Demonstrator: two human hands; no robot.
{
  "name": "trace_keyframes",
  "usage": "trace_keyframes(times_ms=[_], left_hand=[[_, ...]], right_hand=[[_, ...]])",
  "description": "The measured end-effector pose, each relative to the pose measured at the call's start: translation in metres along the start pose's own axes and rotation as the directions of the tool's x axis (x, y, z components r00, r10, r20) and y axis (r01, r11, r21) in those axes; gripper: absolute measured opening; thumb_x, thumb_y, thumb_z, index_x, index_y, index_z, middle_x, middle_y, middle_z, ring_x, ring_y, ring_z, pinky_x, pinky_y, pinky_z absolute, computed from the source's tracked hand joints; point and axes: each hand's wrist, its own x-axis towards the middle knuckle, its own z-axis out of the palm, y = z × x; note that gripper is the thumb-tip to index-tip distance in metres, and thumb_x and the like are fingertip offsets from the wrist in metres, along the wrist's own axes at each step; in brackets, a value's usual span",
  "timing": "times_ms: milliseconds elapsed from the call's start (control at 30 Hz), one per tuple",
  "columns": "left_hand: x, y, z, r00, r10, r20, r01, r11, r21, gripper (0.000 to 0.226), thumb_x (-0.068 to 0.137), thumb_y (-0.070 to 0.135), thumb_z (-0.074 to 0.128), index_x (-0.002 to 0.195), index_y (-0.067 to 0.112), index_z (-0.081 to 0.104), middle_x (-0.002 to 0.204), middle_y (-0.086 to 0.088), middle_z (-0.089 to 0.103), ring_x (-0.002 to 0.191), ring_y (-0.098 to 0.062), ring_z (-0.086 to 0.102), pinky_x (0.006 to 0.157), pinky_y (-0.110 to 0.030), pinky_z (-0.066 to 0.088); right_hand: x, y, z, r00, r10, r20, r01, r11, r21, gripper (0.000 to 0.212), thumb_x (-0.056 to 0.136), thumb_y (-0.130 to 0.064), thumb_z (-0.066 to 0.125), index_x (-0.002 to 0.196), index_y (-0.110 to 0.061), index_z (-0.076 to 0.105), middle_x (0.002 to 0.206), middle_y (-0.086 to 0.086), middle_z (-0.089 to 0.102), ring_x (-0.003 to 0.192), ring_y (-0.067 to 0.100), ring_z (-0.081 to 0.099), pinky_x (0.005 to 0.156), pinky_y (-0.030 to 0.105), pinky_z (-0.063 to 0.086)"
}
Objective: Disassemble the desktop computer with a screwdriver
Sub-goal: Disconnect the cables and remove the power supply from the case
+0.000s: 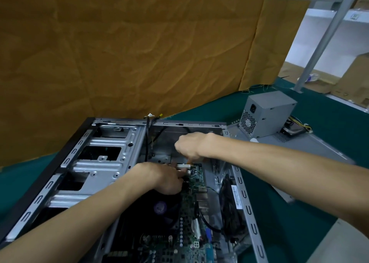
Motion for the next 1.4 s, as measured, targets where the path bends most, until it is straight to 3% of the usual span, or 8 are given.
trace_keyframes(times_ms=[267, 500, 667, 933, 1033, 1167, 1300, 1400], left_hand=[[-0.001, 0.000, -0.001, 1.000, -0.005, 0.000, 0.005, 1.000, 0.000, 0.057, 0.107, 0.039, 0.024, 0.160, 0.041, 0.005, 0.169, -0.002, -0.010, 0.156, -0.030, 0.000, 0.124, -0.046, 0.009], [0.003, -0.003, -0.002, 1.000, -0.017, 0.010, 0.017, 1.000, 0.007, 0.059, 0.104, 0.039, 0.027, 0.159, 0.045, 0.005, 0.169, 0.000, -0.009, 0.156, -0.029, 0.003, 0.123, -0.045, 0.013], [0.001, -0.004, -0.002, 1.000, -0.004, -0.003, 0.004, 1.000, 0.003, 0.060, 0.103, 0.036, 0.028, 0.159, 0.045, 0.007, 0.170, 0.000, -0.008, 0.156, -0.028, 0.003, 0.124, -0.045, 0.011], [-0.001, -0.003, -0.003, 1.000, 0.005, -0.002, -0.005, 1.000, -0.001, 0.061, 0.103, 0.034, 0.029, 0.159, 0.044, 0.007, 0.170, -0.001, -0.007, 0.156, -0.028, 0.004, 0.124, -0.044, 0.012], [-0.002, -0.003, -0.003, 1.000, -0.002, -0.005, 0.002, 1.000, 0.001, 0.062, 0.102, 0.034, 0.031, 0.159, 0.044, 0.009, 0.170, 0.000, -0.002, 0.156, -0.027, 0.008, 0.123, -0.043, 0.015], [0.000, -0.004, -0.002, 1.000, -0.005, 0.002, 0.005, 1.000, 0.000, 0.063, 0.101, 0.033, 0.029, 0.159, 0.045, 0.006, 0.170, 0.000, -0.008, 0.156, -0.028, 0.002, 0.124, -0.046, 0.010], [-0.001, -0.004, -0.002, 1.000, -0.012, 0.005, 0.012, 1.000, 0.002, 0.064, 0.100, 0.034, 0.030, 0.159, 0.045, 0.007, 0.170, 0.001, -0.004, 0.156, -0.028, 0.007, 0.123, -0.045, 0.016], [-0.001, -0.003, -0.003, 1.000, -0.010, 0.000, 0.010, 1.000, 0.002, 0.065, 0.100, 0.033, 0.030, 0.159, 0.044, 0.006, 0.170, 0.000, -0.006, 0.156, -0.028, 0.005, 0.124, -0.045, 0.014]], right_hand=[[0.007, -0.002, -0.003, 1.000, -0.012, 0.029, 0.013, 1.000, -0.007, 0.009, 0.086, 0.006, 0.063, 0.084, -0.003, 0.065, 0.079, 0.008, 0.061, 0.064, 0.025, 0.055, 0.045, 0.027, 0.036], [0.006, -0.001, -0.003, 1.000, -0.015, 0.001, 0.015, 1.000, -0.008, 0.024, 0.086, 0.003, 0.065, 0.069, -0.008, 0.054, 0.070, 0.005, 0.056, 0.060, 0.024, 0.054, 0.045, 0.027, 0.037], [0.004, 0.002, -0.003, 1.000, -0.003, 0.026, 0.003, 1.000, 0.005, 0.007, 0.085, -0.001, 0.068, 0.081, -0.006, 0.065, 0.080, 0.009, 0.063, 0.068, 0.027, 0.057, 0.048, 0.027, 0.039], [0.004, 0.000, -0.005, 0.999, -0.008, 0.042, 0.007, 1.000, 0.024, 0.004, 0.089, -0.002, 0.067, 0.092, -0.002, 0.069, 0.087, 0.011, 0.064, 0.071, 0.026, 0.056, 0.051, 0.028, 0.040], [0.006, -0.011, -0.006, 0.999, -0.002, 0.035, 0.002, 1.000, 0.015, 0.011, 0.091, 0.004, 0.058, 0.088, -0.005, 0.062, 0.085, 0.010, 0.059, 0.074, 0.029, 0.058, 0.054, 0.032, 0.042], [-0.005, 0.008, 0.001, 1.000, 0.007, -0.001, -0.007, 0.998, 0.069, 0.007, 0.087, -0.009, 0.072, 0.084, -0.003, 0.069, 0.084, 0.010, 0.064, 0.070, 0.027, 0.061, 0.056, 0.031, 0.048], [0.004, -0.007, -0.002, 1.000, -0.003, 0.007, 0.003, 1.000, 0.026, 0.021, 0.087, 0.004, 0.063, 0.072, -0.008, 0.054, 0.077, 0.008, 0.055, 0.066, 0.026, 0.055, 0.047, 0.028, 0.038], [-0.001, 0.003, 0.001, 1.000, 0.013, 0.001, -0.013, 0.999, 0.043, 0.016, 0.085, -0.001, 0.068, 0.073, -0.008, 0.059, 0.073, 0.006, 0.056, 0.066, 0.028, 0.056, 0.051, 0.028, 0.042]])
